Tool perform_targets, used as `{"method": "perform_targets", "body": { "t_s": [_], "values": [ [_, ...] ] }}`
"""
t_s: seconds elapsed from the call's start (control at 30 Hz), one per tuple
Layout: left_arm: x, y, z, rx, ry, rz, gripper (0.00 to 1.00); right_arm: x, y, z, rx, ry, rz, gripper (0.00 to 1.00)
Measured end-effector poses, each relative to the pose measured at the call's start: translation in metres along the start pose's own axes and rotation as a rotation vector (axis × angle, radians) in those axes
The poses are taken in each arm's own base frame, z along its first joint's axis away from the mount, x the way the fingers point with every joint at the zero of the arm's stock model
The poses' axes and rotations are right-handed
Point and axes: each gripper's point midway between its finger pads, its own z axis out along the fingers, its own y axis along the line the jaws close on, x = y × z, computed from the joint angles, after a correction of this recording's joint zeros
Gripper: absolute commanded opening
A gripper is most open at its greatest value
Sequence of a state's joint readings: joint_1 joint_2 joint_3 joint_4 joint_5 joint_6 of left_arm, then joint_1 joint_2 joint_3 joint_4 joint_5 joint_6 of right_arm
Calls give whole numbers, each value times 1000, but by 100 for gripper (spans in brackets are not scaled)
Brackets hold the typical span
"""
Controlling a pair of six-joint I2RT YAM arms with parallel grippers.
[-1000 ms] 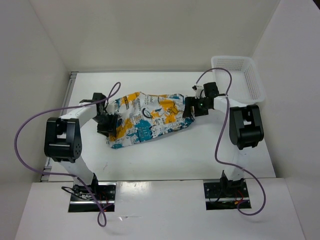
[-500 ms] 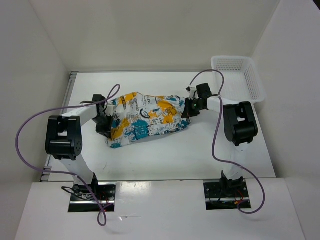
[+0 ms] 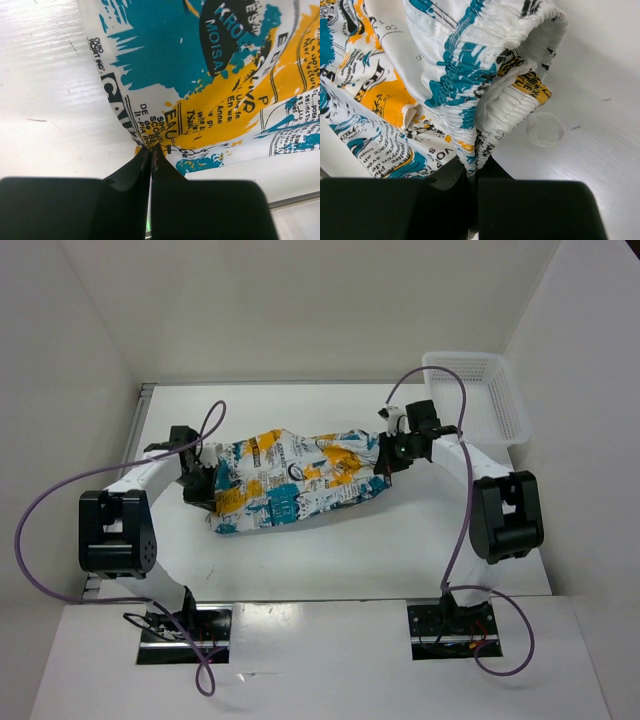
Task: Fold and stack the shorts
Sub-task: Fold the shorts
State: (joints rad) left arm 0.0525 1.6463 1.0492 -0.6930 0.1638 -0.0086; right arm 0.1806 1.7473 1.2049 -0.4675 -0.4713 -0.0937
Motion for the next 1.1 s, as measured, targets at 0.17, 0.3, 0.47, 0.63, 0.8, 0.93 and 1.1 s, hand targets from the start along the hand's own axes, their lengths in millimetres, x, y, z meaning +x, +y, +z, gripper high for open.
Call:
{"method": "perform_targets", "body": {
  "t_s": [0.17, 0.3, 0.47, 0.63, 0.8, 0.93, 1.1],
  "values": [
    [-1, -8, -11, 8, -25, 25, 0, 0, 7, -21, 9, -33, -28, 0],
    [-2, -9, -11, 9, -26, 26, 0, 0, 7, -21, 5, -34, -10, 0],
    [-12, -4, -11, -15, -44, 30, 0, -11, 8, -19, 2, -50, 21, 0],
    [-15, -4, -7, -19, -44, 36, 19, -20, 3, -18, 21, -69, 22, 0],
    [-15, 2, -8, -54, -40, 39, 42, -16, -4, -15, 59, -68, 38, 83],
    [-30, 6, -19, -90, -66, 43, 45, -14, -5, -7, 69, -69, 84, 99],
    [-73, 3, -47, -135, -170, 73, 45, -10, -13, -4, 129, -73, 200, 99]
  ]
}}
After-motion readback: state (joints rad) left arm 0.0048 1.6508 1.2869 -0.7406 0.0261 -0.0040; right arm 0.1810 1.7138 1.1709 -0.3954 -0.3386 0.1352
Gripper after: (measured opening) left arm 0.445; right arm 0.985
